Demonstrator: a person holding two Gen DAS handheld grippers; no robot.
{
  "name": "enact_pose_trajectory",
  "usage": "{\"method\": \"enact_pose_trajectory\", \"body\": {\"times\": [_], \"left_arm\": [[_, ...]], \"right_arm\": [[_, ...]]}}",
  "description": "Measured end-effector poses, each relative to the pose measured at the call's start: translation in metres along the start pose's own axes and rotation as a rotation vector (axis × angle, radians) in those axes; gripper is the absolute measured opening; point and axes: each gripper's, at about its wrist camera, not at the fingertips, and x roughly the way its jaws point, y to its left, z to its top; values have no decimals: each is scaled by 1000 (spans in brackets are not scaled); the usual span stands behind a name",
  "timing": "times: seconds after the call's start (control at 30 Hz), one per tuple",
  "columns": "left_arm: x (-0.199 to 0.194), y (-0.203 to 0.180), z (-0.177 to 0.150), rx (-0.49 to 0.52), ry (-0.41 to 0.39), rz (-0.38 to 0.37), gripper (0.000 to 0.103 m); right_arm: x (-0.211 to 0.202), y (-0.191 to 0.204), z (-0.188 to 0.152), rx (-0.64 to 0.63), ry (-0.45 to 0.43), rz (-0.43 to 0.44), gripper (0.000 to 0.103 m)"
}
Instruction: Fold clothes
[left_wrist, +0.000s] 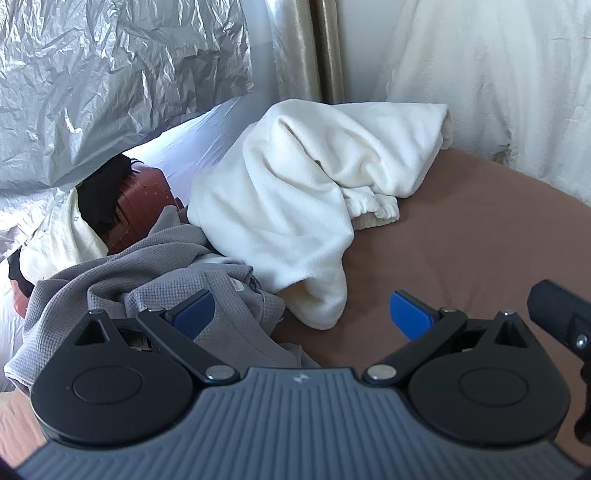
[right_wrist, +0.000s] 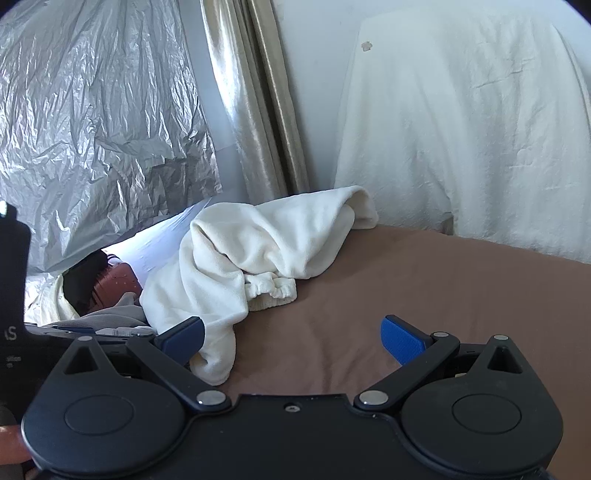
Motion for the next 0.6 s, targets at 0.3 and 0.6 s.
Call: {"method": "enact_pose_trajectory", "body": {"times": [0.3,0.6], "left_arm": [[-1,-3,0,15,3,-31,103],[-3,-7,-1,10,-10,-37,103]], "right_arm": [[-3,-8,-4,-25,-3,-9,103],[-6,-11,-9,-45,-11,-16,103]]}}
